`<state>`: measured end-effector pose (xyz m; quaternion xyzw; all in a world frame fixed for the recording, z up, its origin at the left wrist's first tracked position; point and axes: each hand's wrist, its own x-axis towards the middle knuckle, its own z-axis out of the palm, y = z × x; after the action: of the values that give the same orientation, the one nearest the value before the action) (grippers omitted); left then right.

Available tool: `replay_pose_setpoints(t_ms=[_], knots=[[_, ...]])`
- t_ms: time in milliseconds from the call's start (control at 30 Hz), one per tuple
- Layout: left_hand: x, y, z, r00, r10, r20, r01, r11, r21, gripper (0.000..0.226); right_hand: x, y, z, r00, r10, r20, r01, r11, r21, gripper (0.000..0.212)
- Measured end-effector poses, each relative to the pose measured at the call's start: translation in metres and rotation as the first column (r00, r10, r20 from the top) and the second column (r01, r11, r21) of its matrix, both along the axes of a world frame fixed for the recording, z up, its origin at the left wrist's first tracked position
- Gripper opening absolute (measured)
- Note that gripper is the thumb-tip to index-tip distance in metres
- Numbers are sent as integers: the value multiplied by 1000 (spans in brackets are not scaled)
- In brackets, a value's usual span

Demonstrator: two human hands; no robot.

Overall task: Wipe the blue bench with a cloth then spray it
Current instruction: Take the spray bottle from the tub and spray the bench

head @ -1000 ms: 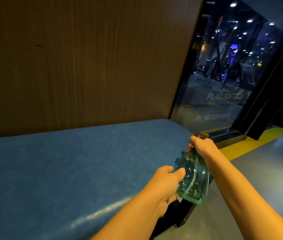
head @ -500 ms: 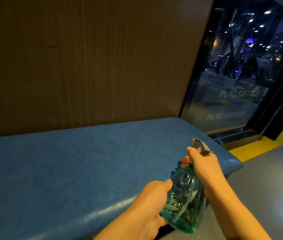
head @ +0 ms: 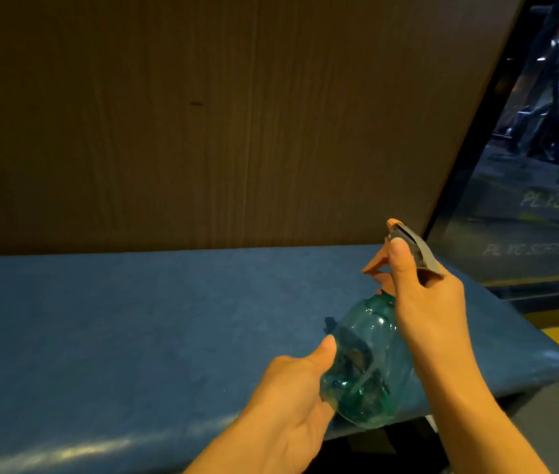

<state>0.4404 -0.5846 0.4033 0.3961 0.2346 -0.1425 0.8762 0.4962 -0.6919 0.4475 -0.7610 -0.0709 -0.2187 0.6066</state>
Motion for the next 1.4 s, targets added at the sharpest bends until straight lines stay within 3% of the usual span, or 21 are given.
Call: replay_pose_setpoints(t_ms=[133,300,467,567,700,867,1000,1200,1400], knots=[[-16,25,18,999,34,-17,-36,987,-157,19,-4,30,12,993,101,64,-104,993,54,25],[-30,70,21,996,80,-49,-89,975,-203,22,-17,75,25,941,336,41,-337,941,25,24],[-64,132,22,964,259,-62,-265,952,-155,29,-47,135,33,834,550,-55,-552,833,-37,20],[-96,175,22,934,355,-32,-356,928,-107,29,-74,176,36,789,614,-17,-614,789,-21,5],[-145,235,19,887,462,-8,-462,886,-35,30,-110,236,33,717,694,68,-696,718,14,17],[-219,300,17,775,632,-1,-632,774,25,30,-164,320,26,598,800,51,-801,599,-17,23],[-275,347,7,652,758,9,-758,652,22,26,-209,383,16,498,867,-7,-867,498,-28,13],[-356,418,-45,470,882,-33,-882,471,26,45,-276,469,-24,347,933,-100,-931,329,-161,11],[-413,490,-126,328,929,-171,-931,349,106,20,-334,567,-107,175,923,-343,-978,123,-169,8]])
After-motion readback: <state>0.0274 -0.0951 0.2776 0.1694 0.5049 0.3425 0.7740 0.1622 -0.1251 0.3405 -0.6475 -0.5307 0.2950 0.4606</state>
